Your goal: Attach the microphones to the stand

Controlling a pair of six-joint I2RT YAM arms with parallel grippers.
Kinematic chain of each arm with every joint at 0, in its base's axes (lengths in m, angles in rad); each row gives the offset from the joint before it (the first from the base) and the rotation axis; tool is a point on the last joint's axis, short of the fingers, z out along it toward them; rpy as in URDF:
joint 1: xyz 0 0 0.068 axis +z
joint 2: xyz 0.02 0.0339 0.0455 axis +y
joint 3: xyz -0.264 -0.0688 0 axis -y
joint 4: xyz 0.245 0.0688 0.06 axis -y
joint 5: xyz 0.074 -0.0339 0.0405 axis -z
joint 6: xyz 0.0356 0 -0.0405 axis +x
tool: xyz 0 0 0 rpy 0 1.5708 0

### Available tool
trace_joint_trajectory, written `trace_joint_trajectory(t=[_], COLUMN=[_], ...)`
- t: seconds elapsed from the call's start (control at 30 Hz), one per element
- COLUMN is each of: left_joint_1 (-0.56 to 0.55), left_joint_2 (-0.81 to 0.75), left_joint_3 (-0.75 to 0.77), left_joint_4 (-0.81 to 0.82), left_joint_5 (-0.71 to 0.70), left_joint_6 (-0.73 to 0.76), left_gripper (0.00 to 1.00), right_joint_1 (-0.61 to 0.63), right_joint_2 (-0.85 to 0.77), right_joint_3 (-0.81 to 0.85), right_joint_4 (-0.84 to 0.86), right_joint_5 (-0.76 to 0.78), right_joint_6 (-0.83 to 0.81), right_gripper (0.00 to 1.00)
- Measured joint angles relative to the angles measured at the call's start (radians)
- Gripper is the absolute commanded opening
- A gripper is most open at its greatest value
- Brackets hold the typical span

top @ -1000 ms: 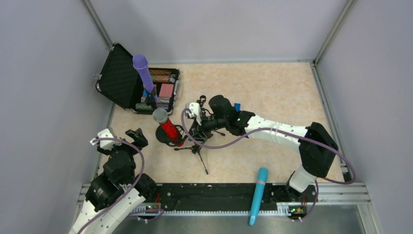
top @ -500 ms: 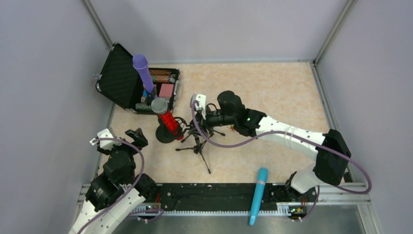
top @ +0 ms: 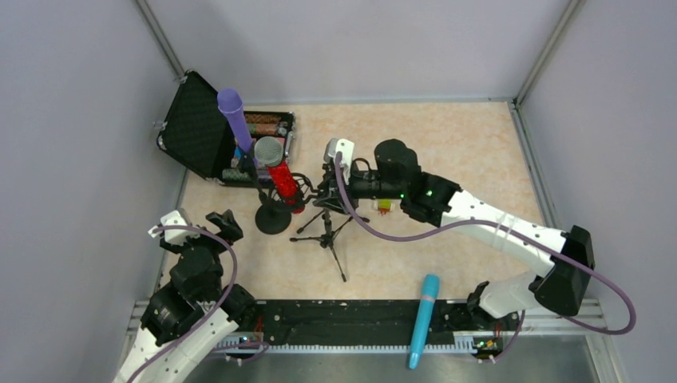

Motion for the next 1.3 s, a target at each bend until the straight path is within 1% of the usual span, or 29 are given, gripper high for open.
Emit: trace_joint_trajectory(t=[0.2,0.6,0.8,0.97,1.1,1.3], left_joint_1=[0.0,0.0,0.0,0.0,0.0,0.0], left_joint_2=[-0.004,-0.006,-0.006,-0.015,-0.015,-0.015], left_joint_3=[0.0,0.0,0.0,-0.001,-0.002,-0.003], left_joint_4=[0.0,0.005,0.007,0.007,0.007,0.007], left_joint_5=[0.0,0.0,0.0,0.0,0.0,0.0], left_joint_6=[0.0,0.0,0.0,0.001,0.001,0.001], left_gripper=[0.92,0.92,0.92,0.92,0.92,0.92], right_joint_1=[0.0,-0.003,-0.023,-0.045,-0.076,-0.193], right_joint_2=[-0.051,-0.114,-0.15,-0.172,-0.201,-0.222], right_joint_3=[0.001,0.052,0.052,0.051,0.034,0.004], right_joint_4=[-0.048,-0.126,-0.152,-0.158,-0.145,-0.107], right_joint_5=[0.034,0.108,0.183,0.279,0.335,0.356], right_joint_6=[0.0,-0.011,-0.03,-0.045,-0.043,0.001], right_gripper=[0.0,0.0,0.0,0.0,0.0,0.0])
